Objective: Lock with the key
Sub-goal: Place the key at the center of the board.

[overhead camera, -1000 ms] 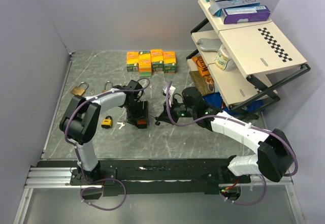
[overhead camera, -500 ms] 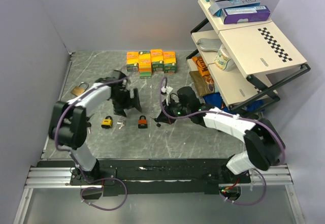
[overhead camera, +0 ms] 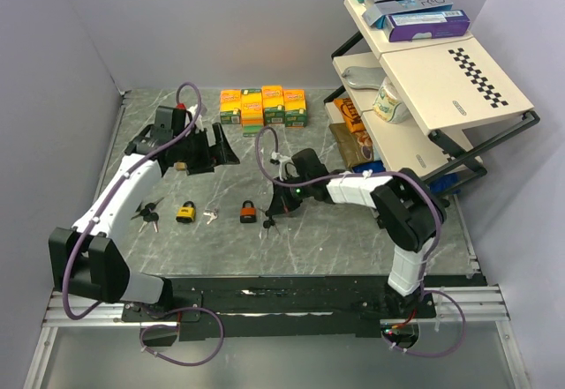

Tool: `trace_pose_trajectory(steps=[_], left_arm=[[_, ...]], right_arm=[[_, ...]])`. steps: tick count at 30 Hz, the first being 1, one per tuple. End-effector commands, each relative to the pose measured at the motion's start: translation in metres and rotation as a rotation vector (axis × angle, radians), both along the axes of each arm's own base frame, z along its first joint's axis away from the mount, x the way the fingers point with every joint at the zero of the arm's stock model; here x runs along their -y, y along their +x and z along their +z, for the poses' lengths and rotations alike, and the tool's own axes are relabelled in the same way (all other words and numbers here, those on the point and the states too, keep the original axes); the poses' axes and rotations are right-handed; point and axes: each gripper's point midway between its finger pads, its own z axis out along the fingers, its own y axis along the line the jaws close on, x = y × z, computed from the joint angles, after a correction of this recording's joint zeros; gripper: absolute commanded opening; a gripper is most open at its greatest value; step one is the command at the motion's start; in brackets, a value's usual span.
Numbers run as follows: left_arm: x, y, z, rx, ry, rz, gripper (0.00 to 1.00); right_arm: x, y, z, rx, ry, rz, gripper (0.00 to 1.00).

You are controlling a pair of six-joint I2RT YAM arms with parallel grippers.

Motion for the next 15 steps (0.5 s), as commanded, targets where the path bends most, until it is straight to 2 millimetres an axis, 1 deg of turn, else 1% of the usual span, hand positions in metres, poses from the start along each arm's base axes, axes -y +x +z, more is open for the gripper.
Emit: trace_pose_trajectory(steps=[1,3,4,5,6,7,8,9,10,11,12,13,14,15], left_arm=[[0.002,0.004,0.024,0.107,-0.028,-0.001,0.96],[-0.001,0.007,0.026,0.138,-0.012,0.008,0.96],[-0.002,0.008,0.029,0.154,-0.007,0.001,0.96],[-0.003,0.011,0.029,0.167,0.012,-0.013,0.96],[-0.003,0.013,0.035,0.173,0.019,-0.016,0.96],[-0.003,0.017,0.030,0.148,0.032,-0.020,0.96],[-0.004,0.019,0.029,0.142,0.053,-0.039,0.96],[-0.003,0.024,0.041,0.161,0.059,-0.056,0.96],[-0.005,0.021,0.026,0.083,0.084,-0.074,0.96],[-0.007,0.023,0.026,0.085,0.106,-0.111,0.96],[-0.004,0.027,0.040,0.110,0.093,-0.145,0.96],[-0.008,0.029,0.035,0.086,0.092,-0.157,0.96],[-0.011,0.036,0.044,0.122,0.102,-0.173,0.96],[-0.014,0.040,0.046,0.135,0.108,-0.174,0.96]], right_arm=[[-0.008,0.022,0.011,0.029,0.021,-0.008,0.11],[-0.011,0.026,0.011,0.034,0.020,-0.004,0.25],[-0.011,0.026,0.011,0.032,0.018,-0.004,0.42],[-0.012,0.029,0.013,0.037,0.021,-0.005,0.49],[-0.014,0.032,0.020,0.057,0.030,-0.005,0.55],[-0.012,0.031,0.023,0.055,0.023,-0.006,0.65],[-0.012,0.032,0.029,0.072,0.027,-0.004,0.70],[-0.012,0.033,0.044,0.114,0.042,0.008,0.73],[-0.011,0.035,0.053,0.140,0.045,0.009,0.82],[-0.010,0.035,0.071,0.174,0.057,0.014,0.85],[-0.008,0.036,0.081,0.211,0.059,0.025,0.88],[-0.007,0.038,0.093,0.245,0.066,0.027,0.91],[-0.004,0.037,0.115,0.306,0.082,0.040,0.93],[-0.003,0.036,0.125,0.338,0.088,0.048,0.95]])
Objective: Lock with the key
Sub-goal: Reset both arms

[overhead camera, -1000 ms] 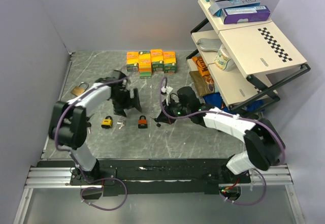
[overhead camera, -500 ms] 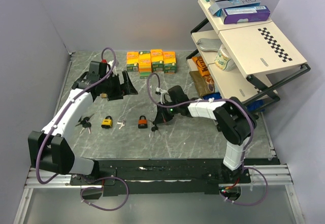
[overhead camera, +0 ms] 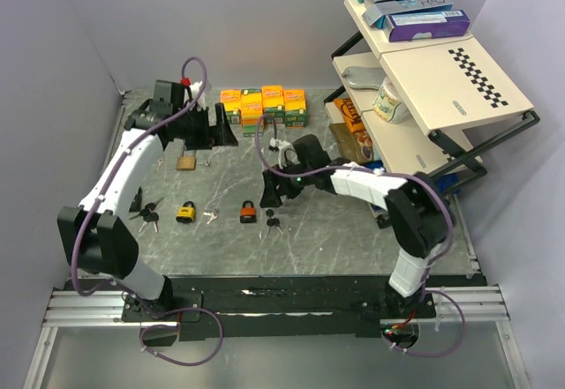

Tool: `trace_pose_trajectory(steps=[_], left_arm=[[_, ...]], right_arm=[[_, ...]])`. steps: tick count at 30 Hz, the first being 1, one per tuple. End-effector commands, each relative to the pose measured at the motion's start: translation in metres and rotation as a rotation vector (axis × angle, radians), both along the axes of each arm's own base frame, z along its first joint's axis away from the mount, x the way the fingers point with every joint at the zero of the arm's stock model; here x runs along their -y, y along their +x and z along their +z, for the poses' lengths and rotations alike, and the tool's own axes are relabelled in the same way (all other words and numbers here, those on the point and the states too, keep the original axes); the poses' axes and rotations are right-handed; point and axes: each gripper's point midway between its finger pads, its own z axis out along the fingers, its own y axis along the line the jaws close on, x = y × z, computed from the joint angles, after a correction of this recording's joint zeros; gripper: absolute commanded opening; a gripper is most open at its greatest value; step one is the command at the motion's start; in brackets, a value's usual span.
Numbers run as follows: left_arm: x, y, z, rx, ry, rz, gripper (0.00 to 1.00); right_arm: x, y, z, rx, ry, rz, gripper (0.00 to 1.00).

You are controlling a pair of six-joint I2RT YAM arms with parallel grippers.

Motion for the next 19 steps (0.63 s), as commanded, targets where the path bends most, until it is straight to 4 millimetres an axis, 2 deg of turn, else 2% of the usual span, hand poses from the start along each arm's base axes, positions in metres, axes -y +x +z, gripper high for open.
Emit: trace_pose_trajectory(steps=[1,2,4,5,7,9,10,11,12,13,14,17,19], left_arm=[[-0.020,0.014,0.018,0.069,0.042,-0.068,0.96],[-0.024,0.021,0.024,0.095,0.040,-0.059,0.96],[-0.036,0.031,0.027,0.124,0.042,-0.034,0.96],[-0.040,0.034,0.029,0.134,0.046,-0.024,0.96],[-0.049,0.037,0.029,0.149,0.066,-0.002,0.96],[-0.054,0.034,0.020,0.142,0.088,0.010,0.96],[-0.055,0.029,0.021,0.149,0.091,0.013,0.96],[-0.055,0.021,0.006,0.119,0.093,0.010,0.96],[-0.055,0.016,0.000,0.111,0.090,0.011,0.96],[-0.055,0.009,0.003,0.124,0.086,0.013,0.96],[-0.057,0.003,-0.009,0.108,0.091,0.014,0.96],[-0.062,-0.006,-0.010,0.122,0.105,0.046,0.96],[-0.063,-0.009,-0.003,0.146,0.122,0.032,0.96]], right_arm=[[0.001,0.014,0.104,0.276,0.099,0.045,0.99],[0.003,0.012,0.124,0.325,0.112,0.059,0.99],[0.006,0.008,0.141,0.372,0.121,0.083,0.99],[0.008,0.007,0.157,0.424,0.133,0.102,0.99],[0.012,-0.001,0.162,0.443,0.127,0.128,0.99],[0.018,-0.010,0.164,0.479,0.117,0.160,0.99],[0.020,-0.014,0.162,0.484,0.111,0.168,0.99],[0.025,-0.020,0.160,0.498,0.103,0.174,0.99],[0.027,-0.023,0.158,0.500,0.102,0.173,0.99],[0.029,-0.030,0.151,0.487,0.095,0.179,0.99],[0.031,-0.036,0.156,0.502,0.106,0.186,0.99],[0.036,-0.048,0.153,0.522,0.099,0.208,0.99],[0.038,-0.056,0.154,0.532,0.093,0.224,0.99]])
